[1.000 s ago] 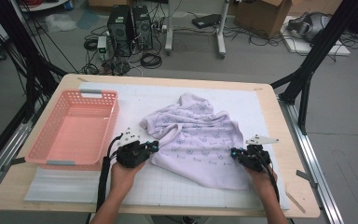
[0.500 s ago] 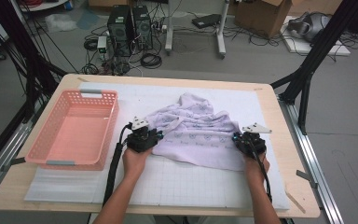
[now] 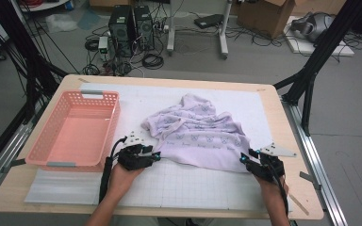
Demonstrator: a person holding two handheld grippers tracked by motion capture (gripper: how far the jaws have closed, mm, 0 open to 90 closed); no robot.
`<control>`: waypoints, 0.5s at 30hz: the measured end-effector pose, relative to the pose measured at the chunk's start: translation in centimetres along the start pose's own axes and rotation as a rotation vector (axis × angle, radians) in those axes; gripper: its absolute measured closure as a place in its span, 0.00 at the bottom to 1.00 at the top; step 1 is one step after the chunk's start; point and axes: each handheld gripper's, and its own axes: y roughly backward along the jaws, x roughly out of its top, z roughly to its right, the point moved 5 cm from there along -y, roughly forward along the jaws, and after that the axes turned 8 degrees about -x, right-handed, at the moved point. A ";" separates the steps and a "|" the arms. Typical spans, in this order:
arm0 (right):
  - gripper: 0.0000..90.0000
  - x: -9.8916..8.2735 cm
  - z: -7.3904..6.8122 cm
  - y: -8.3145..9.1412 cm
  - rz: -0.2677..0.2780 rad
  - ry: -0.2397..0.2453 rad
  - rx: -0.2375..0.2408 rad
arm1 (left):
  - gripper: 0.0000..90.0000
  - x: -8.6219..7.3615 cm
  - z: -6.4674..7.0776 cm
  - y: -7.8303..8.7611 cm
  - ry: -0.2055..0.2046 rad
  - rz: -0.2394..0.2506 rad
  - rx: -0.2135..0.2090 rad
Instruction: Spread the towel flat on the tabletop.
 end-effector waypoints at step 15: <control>0.97 -3.8 0.0 3.9 -0.092 0.013 0.101 | 0.94 -2.3 3.8 4.8 -0.005 0.026 -0.065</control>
